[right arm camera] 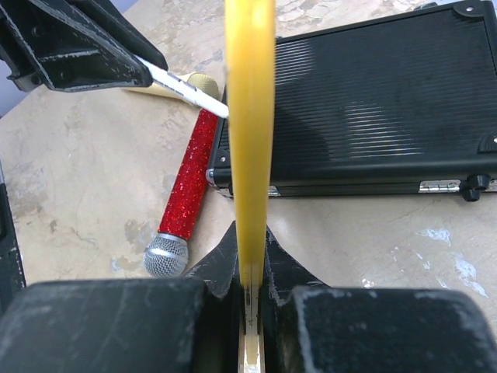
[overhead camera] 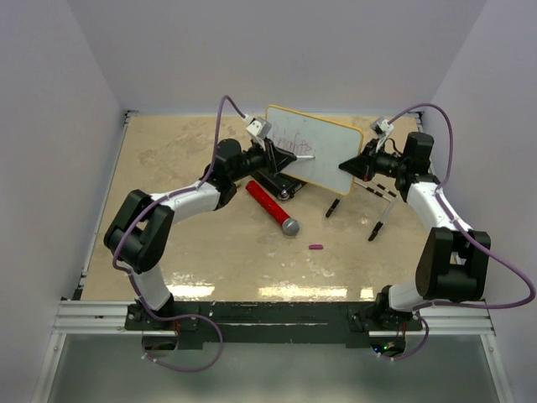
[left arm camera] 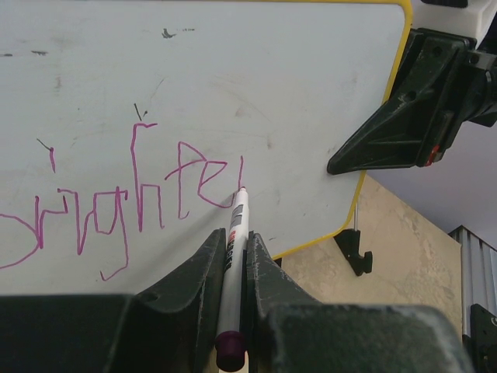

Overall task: Write a sentence on the whiteboard
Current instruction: Write with the whiteboard marker without the cap on the whiteboard.

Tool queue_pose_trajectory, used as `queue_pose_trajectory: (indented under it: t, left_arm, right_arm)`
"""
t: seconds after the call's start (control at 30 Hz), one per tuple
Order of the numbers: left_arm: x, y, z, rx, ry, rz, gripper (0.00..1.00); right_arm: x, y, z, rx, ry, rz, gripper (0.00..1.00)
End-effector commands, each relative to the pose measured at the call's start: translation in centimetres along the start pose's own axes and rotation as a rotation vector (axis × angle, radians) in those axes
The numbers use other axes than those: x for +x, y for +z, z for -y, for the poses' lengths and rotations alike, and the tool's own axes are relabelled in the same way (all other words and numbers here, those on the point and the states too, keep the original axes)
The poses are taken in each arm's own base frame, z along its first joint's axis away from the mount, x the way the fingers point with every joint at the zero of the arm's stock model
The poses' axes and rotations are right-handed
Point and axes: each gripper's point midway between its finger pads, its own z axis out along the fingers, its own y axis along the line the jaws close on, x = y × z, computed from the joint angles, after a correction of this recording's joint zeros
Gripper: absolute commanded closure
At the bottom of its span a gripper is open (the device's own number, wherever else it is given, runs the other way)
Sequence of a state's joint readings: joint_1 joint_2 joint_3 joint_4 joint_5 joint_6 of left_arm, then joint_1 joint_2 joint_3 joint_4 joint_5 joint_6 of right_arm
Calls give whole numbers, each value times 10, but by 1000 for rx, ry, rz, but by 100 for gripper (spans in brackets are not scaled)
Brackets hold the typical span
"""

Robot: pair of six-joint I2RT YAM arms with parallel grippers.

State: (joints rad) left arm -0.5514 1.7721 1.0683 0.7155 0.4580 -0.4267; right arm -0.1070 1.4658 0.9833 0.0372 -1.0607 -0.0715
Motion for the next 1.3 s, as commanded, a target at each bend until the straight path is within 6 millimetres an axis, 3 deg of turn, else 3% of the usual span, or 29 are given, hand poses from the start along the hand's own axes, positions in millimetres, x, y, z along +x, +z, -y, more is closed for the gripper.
queue_pose_trajectory:
  t: [0.0, 0.83, 1.03, 1.27]
  left_arm:
    - [-30, 11, -3, -19, 51, 78, 100]
    - [-40, 29, 16, 45, 52, 85, 100]
    - [-61, 10, 34, 80, 75, 134, 100]
    - [-88, -41, 52, 84, 117, 179, 100]
  right_arm:
    - [-13, 0, -6, -14, -48, 12, 100]
    - [-13, 0, -5, -14, -48, 12, 100]
    - [-13, -1, -4, -8, -48, 11, 100]
    - [-12, 0, -3, -5, -47, 8, 100]
